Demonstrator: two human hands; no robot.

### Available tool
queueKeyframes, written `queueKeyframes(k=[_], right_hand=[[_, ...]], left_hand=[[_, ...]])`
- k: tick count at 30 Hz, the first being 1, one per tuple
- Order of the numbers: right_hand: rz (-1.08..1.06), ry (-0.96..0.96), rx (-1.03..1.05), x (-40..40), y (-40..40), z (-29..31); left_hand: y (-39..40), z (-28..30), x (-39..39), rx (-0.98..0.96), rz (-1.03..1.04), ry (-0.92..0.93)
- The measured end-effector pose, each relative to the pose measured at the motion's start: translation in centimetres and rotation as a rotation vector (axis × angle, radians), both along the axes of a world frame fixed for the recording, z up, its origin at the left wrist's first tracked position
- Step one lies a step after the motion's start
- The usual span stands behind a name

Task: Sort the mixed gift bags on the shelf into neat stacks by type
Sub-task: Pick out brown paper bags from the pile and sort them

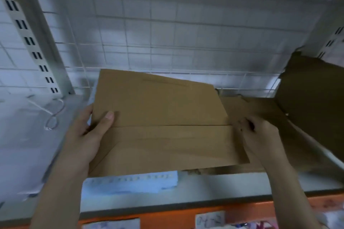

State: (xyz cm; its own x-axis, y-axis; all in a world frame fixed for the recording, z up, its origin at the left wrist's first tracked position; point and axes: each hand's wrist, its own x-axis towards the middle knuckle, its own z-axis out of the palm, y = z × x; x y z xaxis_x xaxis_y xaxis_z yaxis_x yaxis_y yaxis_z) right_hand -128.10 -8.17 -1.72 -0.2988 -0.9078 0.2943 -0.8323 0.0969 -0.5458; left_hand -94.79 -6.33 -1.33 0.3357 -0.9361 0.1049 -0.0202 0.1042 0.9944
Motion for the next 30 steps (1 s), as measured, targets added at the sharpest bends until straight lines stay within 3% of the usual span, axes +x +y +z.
queueKeyframes(k=[9, 17, 23, 27, 30], right_hand=[[0.019, -0.058, 0.122, -11.7, 0.0, -0.7], [0.000, -0.048, 0.111, -15.2, -0.8, -1.4], [-0.019, 0.015, 0.129, -15.6, -0.5, -1.5], [-0.034, 0.096, 0.077, -15.6, -0.3, -2.0], [-0.007, 0.136, 0.000, -15.2, -0.4, -2.6]], left_hand=[[-1.8, 0.2, -15.7, 0.047, 0.001, -0.222], [-3.0, -1.7, -20.7, 0.241, 0.111, -0.808], [-4.4, -3.3, -22.1, 0.349, 0.140, -1.139], [-4.6, -3.6, -23.5, 0.385, 0.107, -1.193], [-4.0, -2.7, -24.3, 0.296, 0.094, -1.135]])
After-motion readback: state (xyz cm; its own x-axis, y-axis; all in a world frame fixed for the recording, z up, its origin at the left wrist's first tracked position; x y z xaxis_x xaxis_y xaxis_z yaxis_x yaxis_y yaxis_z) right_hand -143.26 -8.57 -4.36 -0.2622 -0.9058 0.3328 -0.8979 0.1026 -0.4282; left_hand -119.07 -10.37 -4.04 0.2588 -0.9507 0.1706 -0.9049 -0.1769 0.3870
